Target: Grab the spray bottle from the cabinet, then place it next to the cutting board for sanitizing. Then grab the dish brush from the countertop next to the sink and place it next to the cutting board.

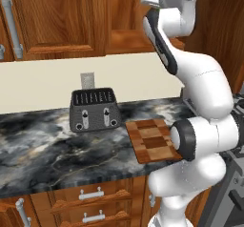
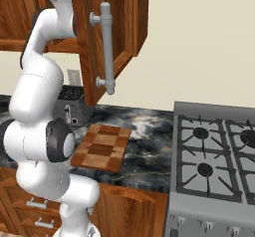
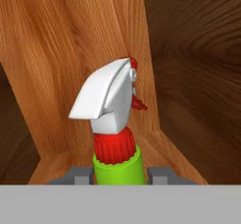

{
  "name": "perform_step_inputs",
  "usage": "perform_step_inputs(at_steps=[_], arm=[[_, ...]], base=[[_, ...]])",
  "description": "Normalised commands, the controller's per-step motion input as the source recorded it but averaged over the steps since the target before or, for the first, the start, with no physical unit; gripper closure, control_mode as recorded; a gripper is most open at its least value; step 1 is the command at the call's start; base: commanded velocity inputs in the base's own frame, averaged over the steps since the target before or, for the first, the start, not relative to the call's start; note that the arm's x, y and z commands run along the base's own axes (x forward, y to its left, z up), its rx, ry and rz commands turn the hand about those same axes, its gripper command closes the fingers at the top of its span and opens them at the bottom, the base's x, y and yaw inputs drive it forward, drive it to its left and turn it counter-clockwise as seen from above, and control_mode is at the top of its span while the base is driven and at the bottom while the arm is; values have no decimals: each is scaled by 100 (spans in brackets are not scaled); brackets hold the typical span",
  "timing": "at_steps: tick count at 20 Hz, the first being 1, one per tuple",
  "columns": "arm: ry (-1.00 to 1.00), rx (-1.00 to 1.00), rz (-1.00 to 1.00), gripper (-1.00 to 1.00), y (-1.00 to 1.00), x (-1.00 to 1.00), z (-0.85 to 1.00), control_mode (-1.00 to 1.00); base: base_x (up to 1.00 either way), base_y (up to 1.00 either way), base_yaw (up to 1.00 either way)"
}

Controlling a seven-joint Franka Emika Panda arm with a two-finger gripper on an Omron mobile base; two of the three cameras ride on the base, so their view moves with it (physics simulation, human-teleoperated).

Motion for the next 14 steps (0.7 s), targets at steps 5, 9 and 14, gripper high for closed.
perform_step_inputs(at_steps=[5,9,14], arm=[[-20,6,-4,100,16,-100,-9,-100],[0,6,-4,100,7,-100,-42,-100],[0,2,0,100,19,-100,-53,-100]], base=[[0,0,0],[0,0,0],[0,0,0]])
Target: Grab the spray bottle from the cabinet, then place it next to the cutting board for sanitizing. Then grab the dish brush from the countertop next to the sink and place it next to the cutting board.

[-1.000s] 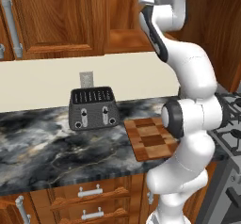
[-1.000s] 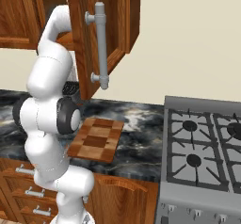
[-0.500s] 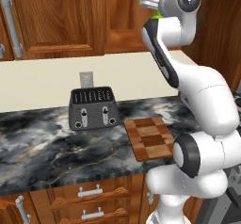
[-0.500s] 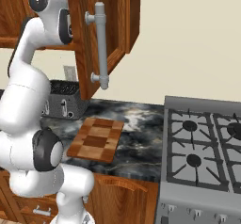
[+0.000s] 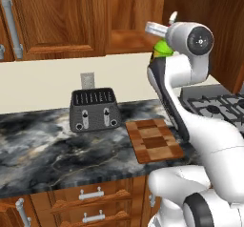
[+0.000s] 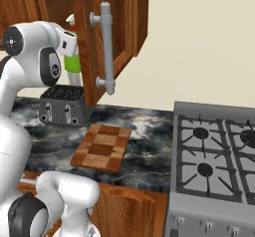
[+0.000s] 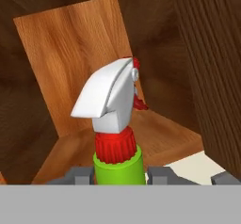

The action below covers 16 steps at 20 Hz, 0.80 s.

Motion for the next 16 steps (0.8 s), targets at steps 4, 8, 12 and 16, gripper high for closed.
perform_step_inputs(at_steps=[4,8,12,16], arm=[[0,0,0,100,24,-100,-50,-100],[0,0,0,100,40,-94,-57,-100],[5,2,1,100,38,-21,-55,-100],[5,3,0,100,18,7,-59,-100]], base=[[0,0,0],[0,0,0],[0,0,0],[0,0,0]])
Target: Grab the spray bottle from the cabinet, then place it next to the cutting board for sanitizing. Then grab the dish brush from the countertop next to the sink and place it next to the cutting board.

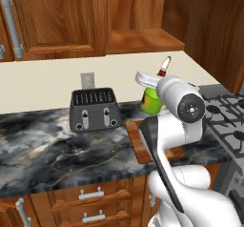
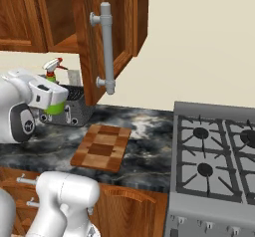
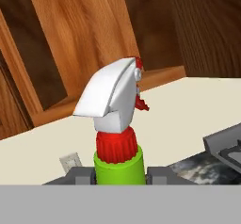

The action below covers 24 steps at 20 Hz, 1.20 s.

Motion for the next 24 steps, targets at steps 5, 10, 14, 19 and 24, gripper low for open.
perform_step_inputs(at_steps=[5,10,14,19,24], arm=[[0,0,0,100,39,34,-65,-100],[5,0,0,100,18,43,-64,-100],[13,0,0,100,7,32,-76,-100],[11,0,0,100,25,37,-78,-100],[3,-3,0,100,31,28,-59,-100]], base=[[0,0,0],[0,0,0],[0,0,0],[0,0,0],[0,0,0]])
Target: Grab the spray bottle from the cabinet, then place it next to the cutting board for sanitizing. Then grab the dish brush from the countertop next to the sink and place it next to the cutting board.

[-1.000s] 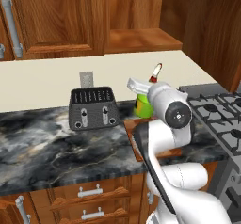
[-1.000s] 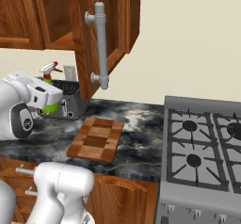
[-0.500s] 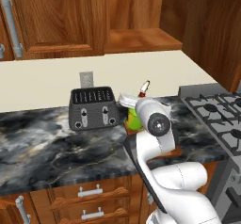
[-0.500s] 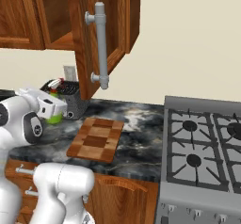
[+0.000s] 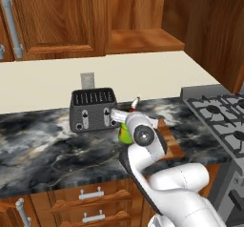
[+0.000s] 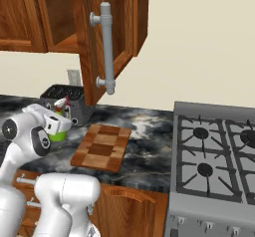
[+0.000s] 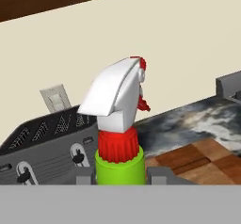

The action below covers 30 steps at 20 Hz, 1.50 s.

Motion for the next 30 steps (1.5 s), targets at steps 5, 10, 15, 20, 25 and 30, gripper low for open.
perform_step_inputs(at_steps=[5,10,15,20,25,30], arm=[[5,-14,-3,100,37,17,-35,-100],[23,-1,0,100,4,16,-20,-100],[0,-3,0,100,0,0,-43,-100],[0,-3,0,100,0,4,-50,-100],[0,-1,0,100,0,4,-47,-100],[0,-2,0,100,0,0,-48,-100]], base=[[0,0,0],[0,0,0],[0,0,0],[0,0,0],[0,0,0],[0,0,0]])
